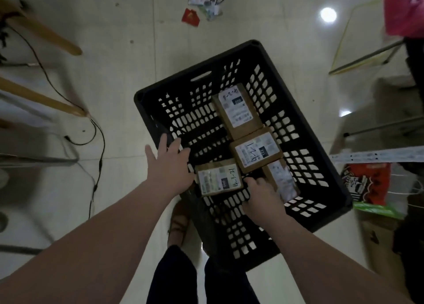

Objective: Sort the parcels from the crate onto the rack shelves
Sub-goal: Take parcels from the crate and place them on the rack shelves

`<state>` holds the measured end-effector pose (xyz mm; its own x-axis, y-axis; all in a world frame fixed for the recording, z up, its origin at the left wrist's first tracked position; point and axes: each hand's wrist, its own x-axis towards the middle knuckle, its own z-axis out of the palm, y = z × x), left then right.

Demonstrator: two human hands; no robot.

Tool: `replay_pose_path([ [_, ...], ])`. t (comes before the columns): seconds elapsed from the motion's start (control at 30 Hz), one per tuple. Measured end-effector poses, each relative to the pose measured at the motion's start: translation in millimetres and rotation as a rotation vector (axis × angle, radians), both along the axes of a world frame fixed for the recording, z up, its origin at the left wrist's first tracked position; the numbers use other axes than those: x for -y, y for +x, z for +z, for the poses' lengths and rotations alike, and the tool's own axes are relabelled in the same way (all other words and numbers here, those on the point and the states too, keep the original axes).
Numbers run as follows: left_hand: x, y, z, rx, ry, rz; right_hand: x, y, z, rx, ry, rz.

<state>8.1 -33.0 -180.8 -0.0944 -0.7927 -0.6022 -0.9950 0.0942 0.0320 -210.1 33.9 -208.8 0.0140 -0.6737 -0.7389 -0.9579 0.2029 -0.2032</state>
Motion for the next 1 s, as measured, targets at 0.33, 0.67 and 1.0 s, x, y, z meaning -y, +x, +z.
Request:
replay_pose_path([
  [0.33, 5.2, 11.1, -46.2, 0.029, -0.2, -0.165, 28.2, 52.7, -79.1, -0.039, -0.041, 0.244],
  [0.67, 0.8, 13.8, -61.3, -0.016, -0.331, -0.141, 45.9, 64.8, -132.0, -0.222, 0.024, 0.474],
  [1.0, 2.0, 12.3, -61.0, -0.023, -0.344, -0.107, 38.7, 71.8, -126.0, -0.167, -0.044, 0.706],
])
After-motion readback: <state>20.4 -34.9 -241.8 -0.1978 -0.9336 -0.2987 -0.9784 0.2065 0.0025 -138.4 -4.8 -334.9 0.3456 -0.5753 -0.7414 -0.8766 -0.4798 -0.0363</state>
